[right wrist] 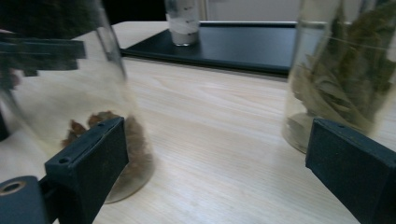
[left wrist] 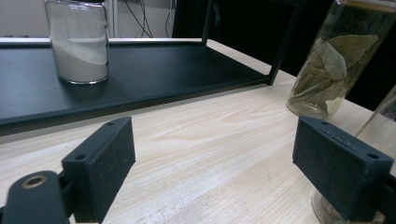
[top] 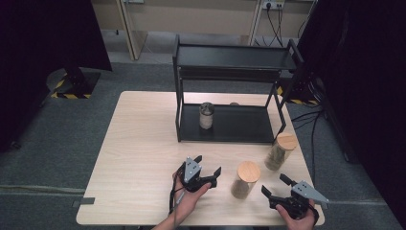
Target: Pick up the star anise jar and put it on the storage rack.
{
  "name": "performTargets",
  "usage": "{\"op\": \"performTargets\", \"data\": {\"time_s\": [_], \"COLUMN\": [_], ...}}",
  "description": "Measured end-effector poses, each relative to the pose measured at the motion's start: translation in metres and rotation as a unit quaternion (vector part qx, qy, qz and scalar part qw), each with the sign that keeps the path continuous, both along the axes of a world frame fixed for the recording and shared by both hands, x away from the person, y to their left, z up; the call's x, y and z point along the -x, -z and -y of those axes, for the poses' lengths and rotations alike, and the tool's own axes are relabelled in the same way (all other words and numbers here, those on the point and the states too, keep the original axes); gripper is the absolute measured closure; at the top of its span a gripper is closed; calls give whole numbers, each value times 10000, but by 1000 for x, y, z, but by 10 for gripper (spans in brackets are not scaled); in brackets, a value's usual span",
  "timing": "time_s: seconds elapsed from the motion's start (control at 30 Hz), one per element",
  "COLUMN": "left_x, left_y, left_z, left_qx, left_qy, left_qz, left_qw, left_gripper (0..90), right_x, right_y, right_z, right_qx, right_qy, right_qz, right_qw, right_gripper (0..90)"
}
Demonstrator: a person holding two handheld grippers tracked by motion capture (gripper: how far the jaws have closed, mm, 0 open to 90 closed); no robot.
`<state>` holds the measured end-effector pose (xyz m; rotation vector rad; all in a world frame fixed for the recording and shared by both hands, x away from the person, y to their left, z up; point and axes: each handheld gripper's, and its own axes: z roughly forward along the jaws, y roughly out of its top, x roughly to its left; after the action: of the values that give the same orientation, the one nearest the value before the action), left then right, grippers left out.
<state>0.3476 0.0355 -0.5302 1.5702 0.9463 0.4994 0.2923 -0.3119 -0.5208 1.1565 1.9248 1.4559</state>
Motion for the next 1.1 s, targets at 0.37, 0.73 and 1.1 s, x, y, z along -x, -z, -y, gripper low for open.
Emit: {"op": "performTargets", "data": {"time_s": [0.37,0.73,1.1], "left_x": [0,1,1], "left_y": [0,0,0], "left_z": [0,1,1], "left_qx": [-26,-59,-75], "left_qy": [4,36,56], "left_qz": [11,21,29], "left_qw": [10000,10000,10000], "left_gripper": [127,125,125], "right_x": [4,1,5], "right_y": [-8,-26,-38], "right_z": [-17,-34,-49], "right_qx": [-128,-231,-188], "right_qy": [-561,-923,-1173], "right_qz": [196,449,618], "right_qw": [9981,9945,9910], "right_gripper": [40,36,45]}}
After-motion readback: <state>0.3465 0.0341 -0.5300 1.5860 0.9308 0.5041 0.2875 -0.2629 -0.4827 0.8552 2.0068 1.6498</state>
